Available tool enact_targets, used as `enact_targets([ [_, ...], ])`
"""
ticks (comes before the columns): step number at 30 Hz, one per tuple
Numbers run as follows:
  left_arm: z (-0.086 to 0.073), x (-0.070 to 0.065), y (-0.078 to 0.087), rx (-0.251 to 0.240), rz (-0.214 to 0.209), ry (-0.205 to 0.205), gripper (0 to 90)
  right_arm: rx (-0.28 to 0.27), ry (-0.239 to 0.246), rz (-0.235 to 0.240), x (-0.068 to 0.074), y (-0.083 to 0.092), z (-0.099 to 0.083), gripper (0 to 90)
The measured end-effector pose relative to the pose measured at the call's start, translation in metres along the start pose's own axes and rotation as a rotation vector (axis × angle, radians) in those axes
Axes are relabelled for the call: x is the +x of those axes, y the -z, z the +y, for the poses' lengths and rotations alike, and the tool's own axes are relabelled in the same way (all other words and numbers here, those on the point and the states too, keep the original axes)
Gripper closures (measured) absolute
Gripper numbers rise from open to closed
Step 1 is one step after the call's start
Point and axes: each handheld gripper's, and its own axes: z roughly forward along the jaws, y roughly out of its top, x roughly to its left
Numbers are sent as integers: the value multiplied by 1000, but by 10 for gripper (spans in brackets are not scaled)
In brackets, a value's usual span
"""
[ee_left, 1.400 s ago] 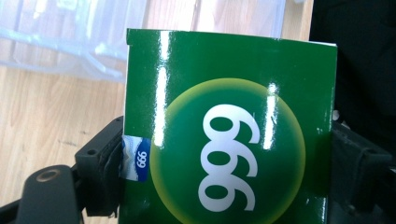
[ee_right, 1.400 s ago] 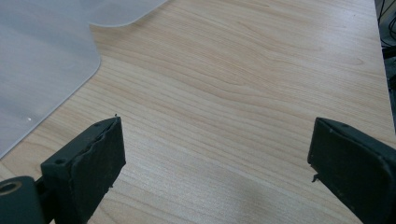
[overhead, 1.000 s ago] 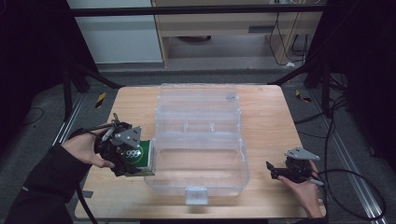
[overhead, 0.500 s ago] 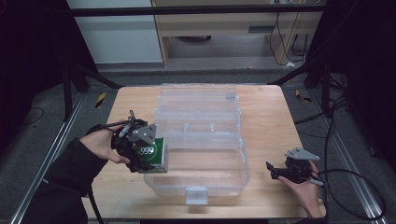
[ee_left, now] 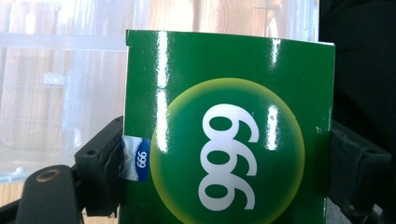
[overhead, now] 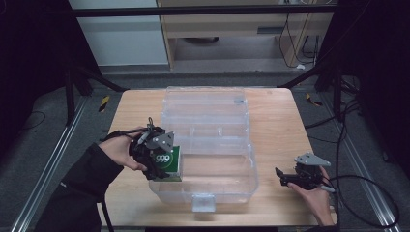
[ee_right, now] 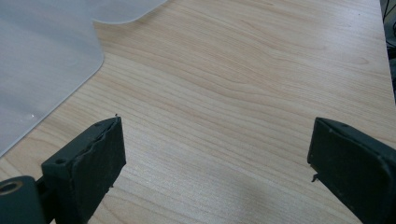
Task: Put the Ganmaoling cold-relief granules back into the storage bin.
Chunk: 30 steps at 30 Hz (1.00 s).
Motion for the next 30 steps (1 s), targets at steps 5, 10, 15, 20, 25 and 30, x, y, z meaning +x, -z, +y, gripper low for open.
enact_targets([
  [5,-2,1,-9,8,-4,11,145,4,1,-1,0,0,0,46],
  [10,-3,2,-18,10,-10,15,145,1,6,-1,0,-1,0,47],
  [15,-3,3,-27,20,-18,13,145,2,5,2,0,-1,0,47],
  [20,-4,3,-35,34,-23,14,145,6,1,6,1,-1,-1,47],
  [25,-8,3,-42,28,-25,21,144,6,14,6,0,-1,-1,47],
  [30,-11,3,-47,30,-28,24,144,8,8,8,1,-2,-1,46],
])
